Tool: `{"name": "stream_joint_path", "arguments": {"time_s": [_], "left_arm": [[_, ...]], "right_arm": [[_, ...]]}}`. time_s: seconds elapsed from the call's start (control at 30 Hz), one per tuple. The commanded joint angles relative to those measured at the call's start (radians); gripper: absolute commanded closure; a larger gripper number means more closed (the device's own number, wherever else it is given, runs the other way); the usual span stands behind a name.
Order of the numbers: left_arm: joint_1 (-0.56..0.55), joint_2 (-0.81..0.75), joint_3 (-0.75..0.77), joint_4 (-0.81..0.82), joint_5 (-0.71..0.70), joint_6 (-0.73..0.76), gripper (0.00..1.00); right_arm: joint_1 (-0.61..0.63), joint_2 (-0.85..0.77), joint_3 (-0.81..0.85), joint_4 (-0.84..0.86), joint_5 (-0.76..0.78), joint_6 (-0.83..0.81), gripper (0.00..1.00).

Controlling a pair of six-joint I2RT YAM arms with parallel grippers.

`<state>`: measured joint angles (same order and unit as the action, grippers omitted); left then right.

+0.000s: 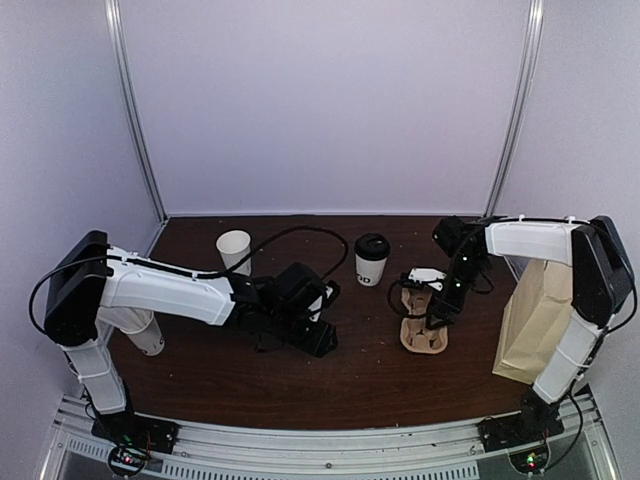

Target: Pack the takeout coffee

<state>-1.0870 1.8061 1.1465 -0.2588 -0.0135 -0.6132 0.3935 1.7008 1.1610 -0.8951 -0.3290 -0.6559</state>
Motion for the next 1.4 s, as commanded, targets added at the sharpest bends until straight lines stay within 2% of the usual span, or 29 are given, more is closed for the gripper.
{"name": "stream_joint_path", "arguments": {"time_s": [0.0, 0.13, 0.43, 0.57, 0.8, 0.93, 1.1, 1.27, 1.37], "left_arm": [[0.008, -0.065, -0.024, 0.001, -0.043, 0.006, 0.5], [0.013, -0.082, -0.038, -0.006, -0.053, 0.009, 0.49], [0.027, -0.095, -0.047, -0.02, -0.049, 0.022, 0.49], [0.029, -0.112, -0.054, -0.025, -0.059, 0.03, 0.48], [0.029, -0.209, -0.098, -0.069, -0.113, 0.02, 0.48], [0.029, -0.369, -0.115, -0.171, -0.227, 0.006, 0.48], [0.029, -0.594, -0.13, -0.309, -0.418, -0.007, 0.46], [0.029, -0.793, -0.136, -0.427, -0.578, -0.012, 0.46], [0.029, -0.892, -0.158, -0.454, -0.61, -0.026, 0.46]], "right_arm": [[0.008, 0.047, 0.059, 0.045, 0.02, -0.053, 0.22], [0.014, 0.091, 0.083, 0.038, 0.01, -0.076, 0.27], [0.064, 0.116, 0.087, 0.002, 0.012, -0.099, 0.48], [0.11, 0.1, 0.07, 0.0, 0.02, -0.087, 0.51], [0.301, 0.111, 0.154, -0.037, 0.038, -0.039, 0.52], [0.39, 0.197, 0.339, -0.075, 0.02, 0.002, 0.52], [0.49, 0.399, 0.65, -0.13, -0.004, 0.059, 0.52], [0.568, 0.666, 1.05, -0.213, -0.006, 0.138, 0.51], [0.598, 0.793, 1.304, -0.244, -0.01, 0.202, 0.49]]}}
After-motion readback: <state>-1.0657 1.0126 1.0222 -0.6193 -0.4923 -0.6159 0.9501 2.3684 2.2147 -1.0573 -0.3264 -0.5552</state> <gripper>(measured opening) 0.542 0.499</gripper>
